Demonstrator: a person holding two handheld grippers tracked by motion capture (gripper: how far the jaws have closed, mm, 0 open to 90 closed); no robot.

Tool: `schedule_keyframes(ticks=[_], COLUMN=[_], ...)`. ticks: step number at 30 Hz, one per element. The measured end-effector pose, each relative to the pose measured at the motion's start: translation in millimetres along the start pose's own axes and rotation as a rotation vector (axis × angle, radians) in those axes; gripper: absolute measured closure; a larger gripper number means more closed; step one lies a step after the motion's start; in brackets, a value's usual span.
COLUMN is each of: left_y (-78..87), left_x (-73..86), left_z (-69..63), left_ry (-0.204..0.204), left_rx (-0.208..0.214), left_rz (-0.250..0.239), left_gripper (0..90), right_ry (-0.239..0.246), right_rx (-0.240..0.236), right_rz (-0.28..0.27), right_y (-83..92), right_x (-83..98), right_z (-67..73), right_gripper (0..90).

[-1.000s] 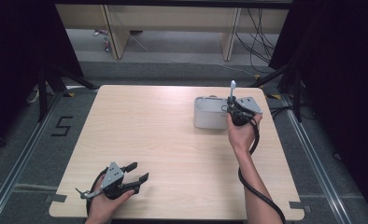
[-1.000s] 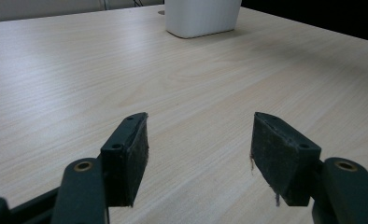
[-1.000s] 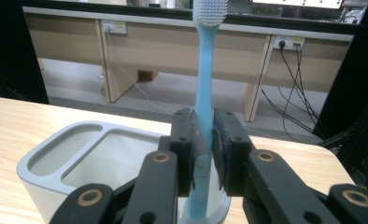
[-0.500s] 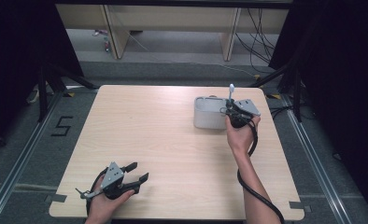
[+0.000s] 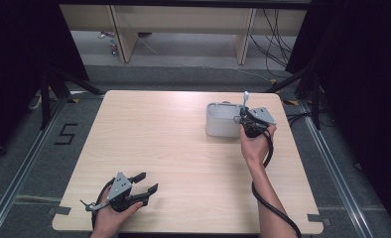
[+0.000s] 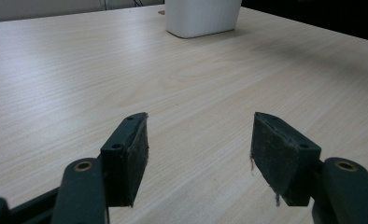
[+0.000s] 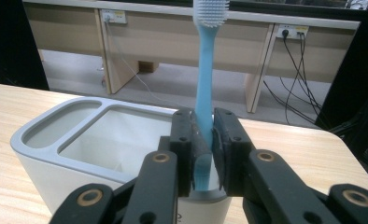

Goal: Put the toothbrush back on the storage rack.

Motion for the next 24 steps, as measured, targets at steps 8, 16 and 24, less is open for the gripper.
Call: schedule_keyframes(ticks=[8,16,24], left_y=[-0.1,-0.2,-0.1], left_x=[0.0,0.0,0.0], left_z=[-0.1,-0.1,0.0], left_ry=[0.000,0.000,0.001], left_rx=[0.000,0.000,0.000], left_rz=[-0.001,0.000,0.000], left_gripper=[36.0,36.0,36.0], right_ry=[-0.009,0.002,-0.015], right_rx=[-0.012,0.003,0.004], right_rz=[0.013,0.014,0.033], right_y=[-0.7,-0.8,-1.1], right_x=[4.2,7.6,10.6], right_z=[2.0,0.7,2.3], right_gripper=[79.0,78.9,78.9])
Point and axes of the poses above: each handheld gripper's, and its own axes: y roughly backward along the jaws, x roughly out of its underside, z roughly to its left, the point moved 3 cm from there along -y, roughly forward along the jaws, and after that the axes turned 8 degrees about x, right-handed, at the moved point
